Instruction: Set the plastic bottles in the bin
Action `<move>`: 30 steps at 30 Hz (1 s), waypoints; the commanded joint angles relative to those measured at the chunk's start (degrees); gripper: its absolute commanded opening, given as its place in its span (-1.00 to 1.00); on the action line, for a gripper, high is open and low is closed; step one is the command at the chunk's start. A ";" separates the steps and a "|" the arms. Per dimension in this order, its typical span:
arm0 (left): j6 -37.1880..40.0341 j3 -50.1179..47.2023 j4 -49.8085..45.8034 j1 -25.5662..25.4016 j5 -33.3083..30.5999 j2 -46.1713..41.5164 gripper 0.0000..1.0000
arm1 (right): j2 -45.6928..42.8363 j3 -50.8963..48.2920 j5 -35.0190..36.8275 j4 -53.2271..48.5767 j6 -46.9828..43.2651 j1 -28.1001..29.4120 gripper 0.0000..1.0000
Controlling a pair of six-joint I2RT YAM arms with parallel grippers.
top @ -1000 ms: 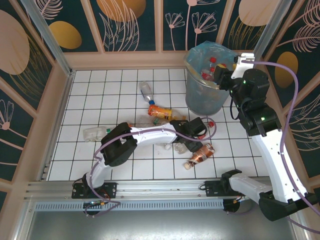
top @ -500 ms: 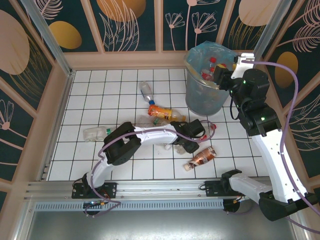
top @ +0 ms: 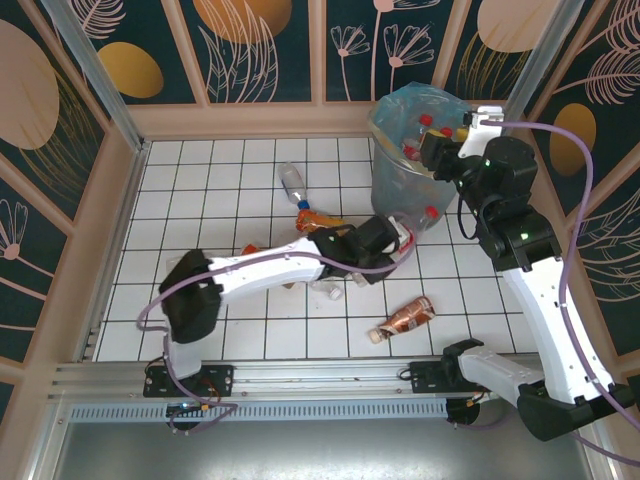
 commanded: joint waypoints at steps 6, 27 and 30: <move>3.55 -9.45 12.00 0.32 -9.33 -16.38 -0.09 | 0.44 -0.89 -16.43 5.62 1.22 0.49 0.13; 6.99 -28.79 29.01 0.32 -11.79 -39.19 -0.09 | 6.83 1.08 -55.54 16.42 10.23 0.79 -0.03; 7.13 -30.24 31.16 0.34 -11.75 -41.12 -0.09 | 7.57 1.73 -57.99 16.56 10.52 1.07 -0.17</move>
